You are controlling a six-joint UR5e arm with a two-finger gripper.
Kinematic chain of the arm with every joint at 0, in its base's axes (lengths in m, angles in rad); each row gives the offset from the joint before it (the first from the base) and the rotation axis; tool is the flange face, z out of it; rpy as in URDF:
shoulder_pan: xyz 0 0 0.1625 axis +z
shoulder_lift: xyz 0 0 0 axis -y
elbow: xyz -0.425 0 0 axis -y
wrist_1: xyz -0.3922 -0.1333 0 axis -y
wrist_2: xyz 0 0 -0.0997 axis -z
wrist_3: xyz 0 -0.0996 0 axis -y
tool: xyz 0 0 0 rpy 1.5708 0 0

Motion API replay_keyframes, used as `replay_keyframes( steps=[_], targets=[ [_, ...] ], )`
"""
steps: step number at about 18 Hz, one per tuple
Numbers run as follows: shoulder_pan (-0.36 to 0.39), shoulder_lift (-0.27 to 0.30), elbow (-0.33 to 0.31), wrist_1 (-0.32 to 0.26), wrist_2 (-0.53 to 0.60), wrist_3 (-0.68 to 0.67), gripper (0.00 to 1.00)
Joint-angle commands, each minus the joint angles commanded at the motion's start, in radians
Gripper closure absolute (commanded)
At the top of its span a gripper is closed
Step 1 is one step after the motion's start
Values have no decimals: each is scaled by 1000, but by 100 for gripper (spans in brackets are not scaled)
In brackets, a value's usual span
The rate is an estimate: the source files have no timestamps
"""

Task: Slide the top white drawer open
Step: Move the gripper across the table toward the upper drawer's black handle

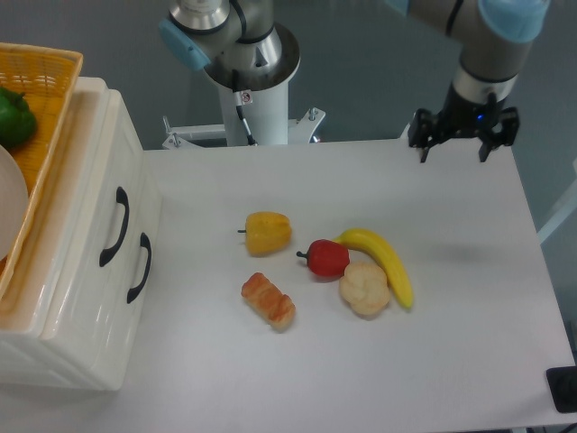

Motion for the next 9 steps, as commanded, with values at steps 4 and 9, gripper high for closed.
replay_keyframes(
  steps=[4,9],
  targets=[
    [-9,2,3,0,-3,2,0],
    [-23,0,-18,8,-3,0,0]
  ],
)
